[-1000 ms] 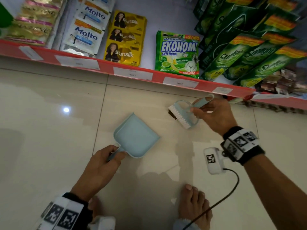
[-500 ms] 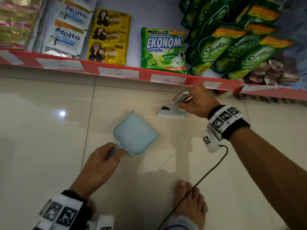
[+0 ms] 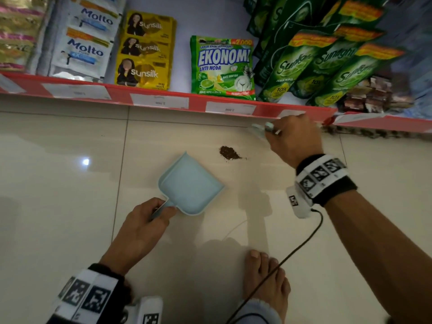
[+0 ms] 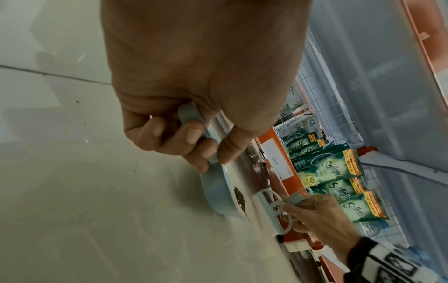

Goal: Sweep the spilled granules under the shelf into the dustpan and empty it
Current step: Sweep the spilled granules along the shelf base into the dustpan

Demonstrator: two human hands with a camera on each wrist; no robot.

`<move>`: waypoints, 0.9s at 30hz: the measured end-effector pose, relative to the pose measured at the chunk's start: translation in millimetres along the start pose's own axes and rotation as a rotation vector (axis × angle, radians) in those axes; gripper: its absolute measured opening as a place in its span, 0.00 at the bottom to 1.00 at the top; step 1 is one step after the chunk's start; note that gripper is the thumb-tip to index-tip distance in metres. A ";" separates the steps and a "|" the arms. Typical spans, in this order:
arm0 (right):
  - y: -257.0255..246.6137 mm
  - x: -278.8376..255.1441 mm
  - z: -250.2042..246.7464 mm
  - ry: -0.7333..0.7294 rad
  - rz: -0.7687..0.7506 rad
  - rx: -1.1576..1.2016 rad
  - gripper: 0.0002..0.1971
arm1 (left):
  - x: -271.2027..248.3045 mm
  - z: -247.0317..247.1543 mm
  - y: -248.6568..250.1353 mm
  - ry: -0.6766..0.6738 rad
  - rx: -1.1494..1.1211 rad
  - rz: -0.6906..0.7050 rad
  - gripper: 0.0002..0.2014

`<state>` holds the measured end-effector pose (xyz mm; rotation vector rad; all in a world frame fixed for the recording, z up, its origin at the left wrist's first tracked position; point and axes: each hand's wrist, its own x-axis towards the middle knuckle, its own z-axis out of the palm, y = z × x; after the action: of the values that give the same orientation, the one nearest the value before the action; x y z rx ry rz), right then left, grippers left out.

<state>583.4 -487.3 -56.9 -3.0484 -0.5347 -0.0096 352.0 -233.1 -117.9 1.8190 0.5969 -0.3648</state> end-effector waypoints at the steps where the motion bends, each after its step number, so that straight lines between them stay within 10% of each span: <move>1: -7.4 -1.3 5.8 -0.010 -0.020 0.006 0.14 | 0.6 0.8 1.3 -0.003 -0.002 0.003 0.16; 13: 5.3 -32.2 16.5 -0.222 -0.506 0.246 0.13 | 5.0 0.1 0.2 0.032 0.021 -0.049 0.15; 20: 15.1 -45.5 11.8 0.085 -0.156 0.272 0.10 | 12.4 16.6 18.9 -0.011 0.101 -0.028 0.19; 27: -7.9 -49.0 11.9 -0.029 -0.082 0.021 0.10 | 18.7 29.7 38.8 -0.055 0.173 0.001 0.20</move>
<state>534.6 -496.0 -69.2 -3.0083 -0.6567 0.0365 390.7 -266.5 -106.6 1.9676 0.5396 -0.4767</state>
